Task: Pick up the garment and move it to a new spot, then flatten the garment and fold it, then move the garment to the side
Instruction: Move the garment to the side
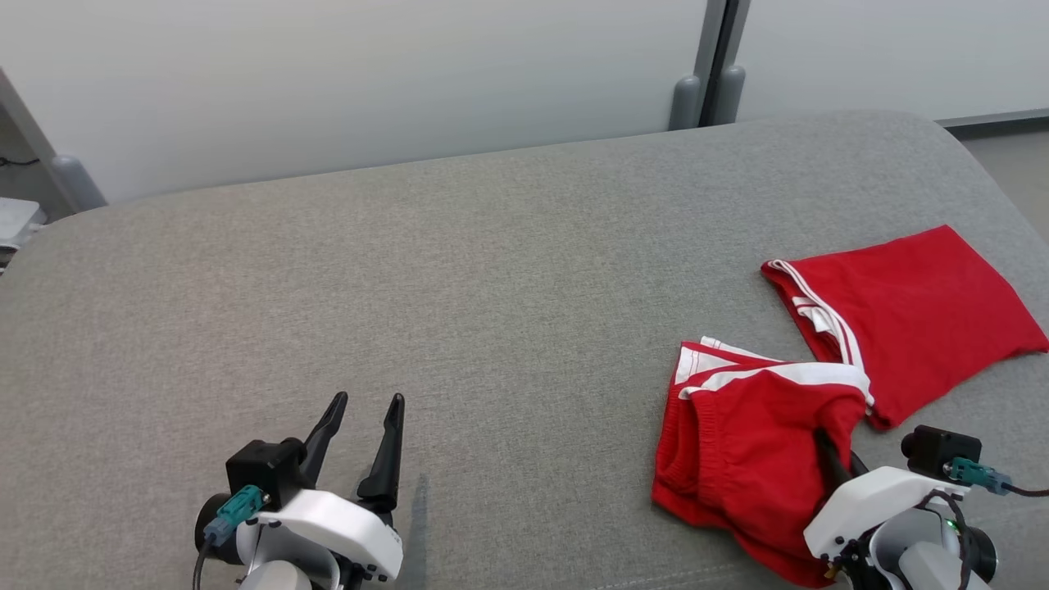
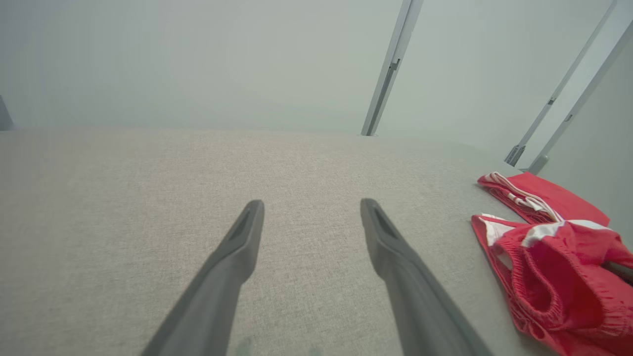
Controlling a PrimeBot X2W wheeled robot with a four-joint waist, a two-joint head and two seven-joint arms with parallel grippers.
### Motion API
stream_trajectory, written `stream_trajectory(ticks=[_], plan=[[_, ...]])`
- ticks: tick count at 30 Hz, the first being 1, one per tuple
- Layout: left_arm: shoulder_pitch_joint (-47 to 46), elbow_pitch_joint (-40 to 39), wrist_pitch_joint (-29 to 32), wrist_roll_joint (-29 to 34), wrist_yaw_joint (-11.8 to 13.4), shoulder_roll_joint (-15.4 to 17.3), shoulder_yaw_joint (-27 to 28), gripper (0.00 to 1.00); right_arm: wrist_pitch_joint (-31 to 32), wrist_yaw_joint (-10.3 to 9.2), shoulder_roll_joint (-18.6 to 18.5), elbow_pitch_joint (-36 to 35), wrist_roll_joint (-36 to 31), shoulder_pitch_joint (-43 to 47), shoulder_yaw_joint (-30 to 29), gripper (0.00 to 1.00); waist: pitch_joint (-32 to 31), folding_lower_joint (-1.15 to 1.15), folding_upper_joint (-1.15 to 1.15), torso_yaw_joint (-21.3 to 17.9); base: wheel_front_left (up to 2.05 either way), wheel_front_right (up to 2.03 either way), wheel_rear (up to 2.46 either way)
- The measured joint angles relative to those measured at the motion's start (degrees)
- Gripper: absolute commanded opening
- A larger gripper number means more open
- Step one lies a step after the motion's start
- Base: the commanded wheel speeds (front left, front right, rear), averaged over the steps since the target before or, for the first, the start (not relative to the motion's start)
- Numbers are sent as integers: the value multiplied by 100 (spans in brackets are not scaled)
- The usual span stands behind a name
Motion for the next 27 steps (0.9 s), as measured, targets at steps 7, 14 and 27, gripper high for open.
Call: stream_trajectory(ticks=[7, 14, 27], plan=[[0, -163, 0, 114, -2, 2, 7, 100, -5, 0, -133, -34, -237, -41, -96, 0, 175, 0, 0, -185, 0, 0, 0], [-6, -181, 0, 144, -26, 4, -8, 100, -4, 1, -524, -51, -953, -951, -142, 0, 364, 0, 0, -63, 0, 0, 0], [-65, -197, 0, 167, -85, 9, 8, 100, 578, 1, -1376, 634, -1793, -2001, -632, 0, 719, 0, 0, 396, 0, 0, 0]])
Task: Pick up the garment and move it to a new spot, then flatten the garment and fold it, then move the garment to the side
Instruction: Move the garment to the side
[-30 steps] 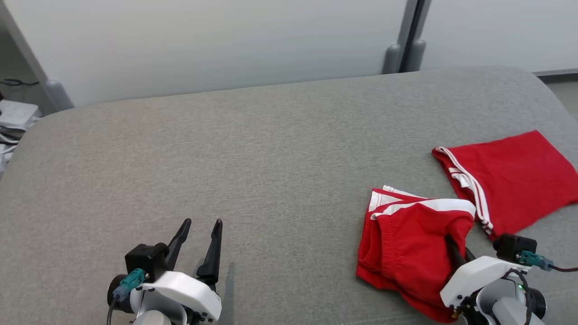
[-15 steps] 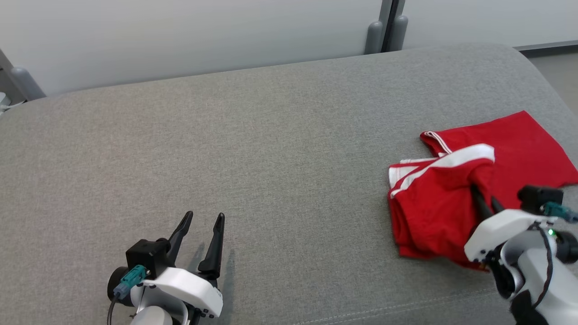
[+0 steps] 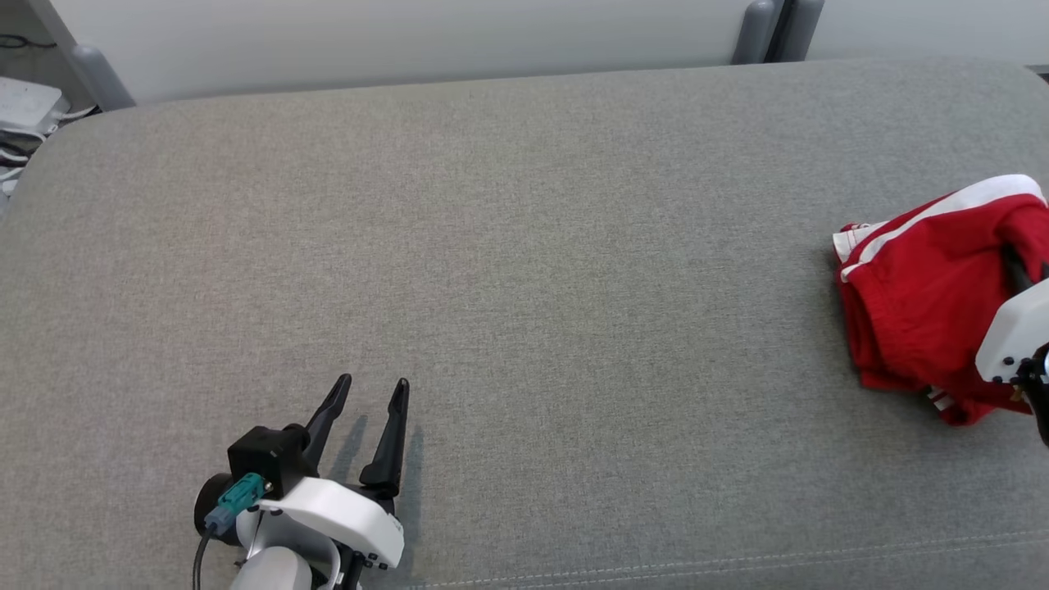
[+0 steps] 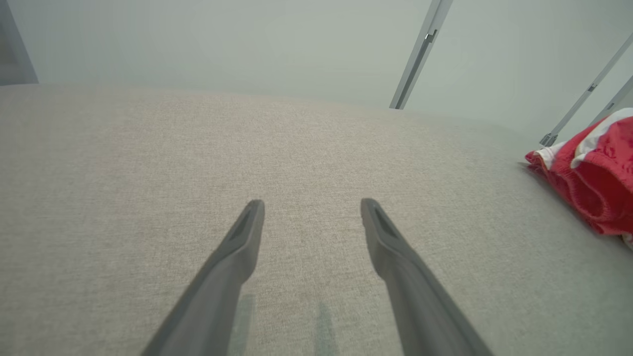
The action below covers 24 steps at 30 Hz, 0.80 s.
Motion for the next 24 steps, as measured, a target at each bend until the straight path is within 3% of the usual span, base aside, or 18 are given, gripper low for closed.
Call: stream_trajectory(ticks=[2, 3, 4, 5, 9, 12, 16, 19, 24], plan=[[-50, 1, 0, 30, -15, 0, 0, 100, 83, 0, -47, 148, -114, -114, -99, 0, 80, 0, 0, 49, 0, 0, 0], [-50, 1, 0, 30, -15, 0, 0, 100, 83, 0, -47, 148, -114, -114, -99, 35, 80, 0, 0, 49, 0, 0, 0], [-95, 0, 0, 30, -15, 0, -1, 100, 82, 0, -70, 237, -205, -180, -157, 78, 124, 0, 0, 72, 0, 0, 0], [-141, -2, 0, 30, -16, 1, -2, 100, 81, 0, -98, 314, -315, -248, -218, 100, 170, 0, 0, 94, 0, 0, 0], [-328, -7, 0, 36, -20, 32, -29, 100, -65, 0, -261, 687, -820, -609, -693, 100, 367, 0, 0, 200, 0, 0, 0], [-441, -16, -15, 47, -23, 74, -40, 100, -432, 0, -519, 888, -1340, -917, -1366, 100, 512, 0, 0, 338, 0, 0, 0], [-447, -20, -15, 46, -23, 98, -10, 100, -583, 0, -347, 773, -1751, -979, -1751, 100, 517, 0, 0, 406, 0, 0, 0], [-444, -20, -15, 46, -23, 91, 52, 100, -619, 0, 102, 407, -2011, -879, -2051, 100, 413, 0, 0, 421, 0, 0, 0], [-321, -48, -15, 120, -16, 64, 307, 100, -634, 0, 956, -994, -2151, 11, -2115, 100, 110, 0, 0, 440, 0, 0, 0]])
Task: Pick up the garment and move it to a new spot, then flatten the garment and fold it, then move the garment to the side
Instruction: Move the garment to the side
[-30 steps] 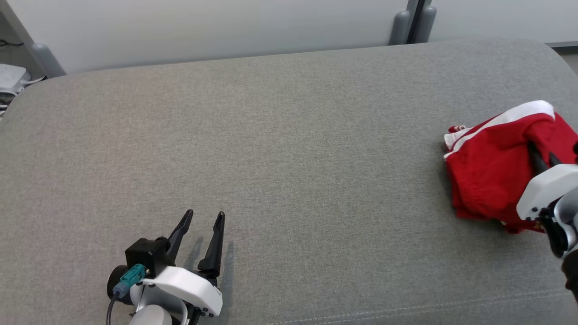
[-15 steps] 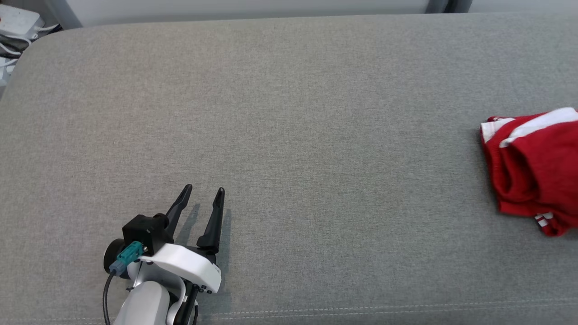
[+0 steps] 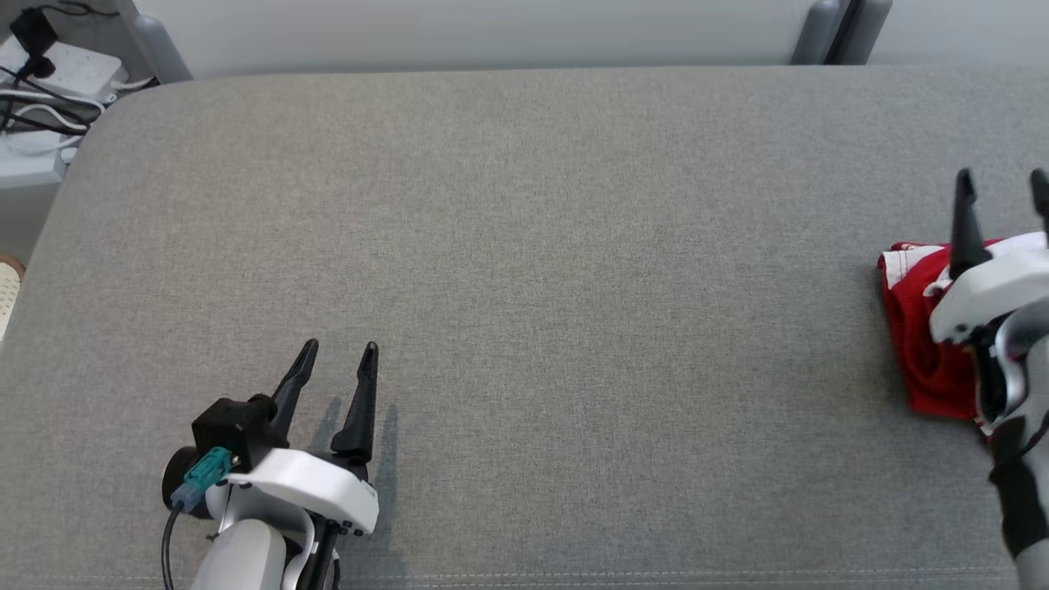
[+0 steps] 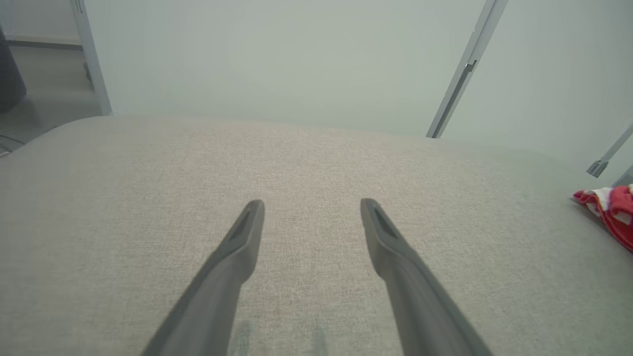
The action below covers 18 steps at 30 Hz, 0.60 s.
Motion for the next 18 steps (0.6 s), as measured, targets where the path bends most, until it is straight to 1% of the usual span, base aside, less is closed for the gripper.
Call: stream_trajectory(ticks=[3, 6, 11, 18], plan=[[143, -32, 0, 68, 27, -13, 143, 100, 0, 0, 293, -544, 107, 609, 149, 100, -188, 0, 0, 7, 0, 0, 0], [300, -93, 0, 201, 104, -23, 270, 100, 0, 0, 449, -994, 291, 1154, 286, 100, -396, 0, 0, 14, 0, 0, 0], [572, -188, 0, 379, 187, -35, 414, 100, -1, 0, 549, -1507, 645, 1871, 438, 100, -750, 0, 0, 41, 0, 0, 0], [760, -233, 0, 579, 288, -44, 626, 100, 0, 0, 599, -1805, 790, 2451, 539, 100, -1113, 0, 0, 82, 0, 0, 0]])
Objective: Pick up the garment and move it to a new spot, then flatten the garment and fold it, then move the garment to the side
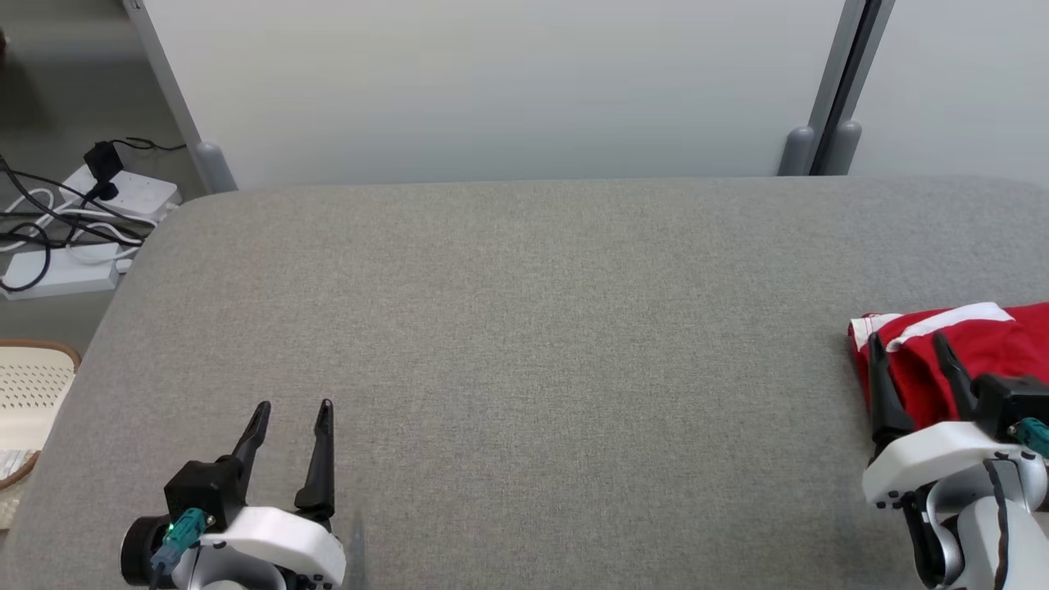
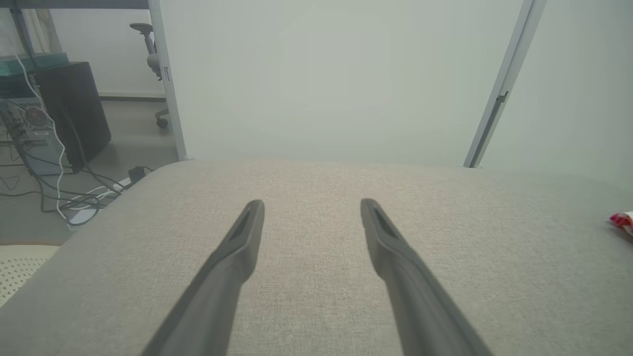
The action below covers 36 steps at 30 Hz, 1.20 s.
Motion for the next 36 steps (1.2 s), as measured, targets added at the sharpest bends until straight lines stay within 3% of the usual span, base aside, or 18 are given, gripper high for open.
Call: stream_trajectory(ticks=[21, 22, 28, 36], plan=[[147, 153, 0, 271, -30, -13, 470, 100, 0, 0, 143, -171, 18, 388, 52, 100, -273, 0, 0, -5, 0, 0, 0], [161, 194, 4, 271, -34, -18, 469, 0, 8, 0, 154, -129, 18, 403, 51, 0, -274, 0, 0, -4, 0, 0, 0], [552, 559, 96, 233, -34, -152, 465, 0, 70, 0, 318, 202, 70, 878, 47, 0, -271, 0, 0, -3, 0, 0, 0], [547, 495, 233, -341, -35, -145, 476, 0, 193, 0, 322, 97, 627, 873, 10, 0, -243, 1, 0, 4, 0, 0, 0]])
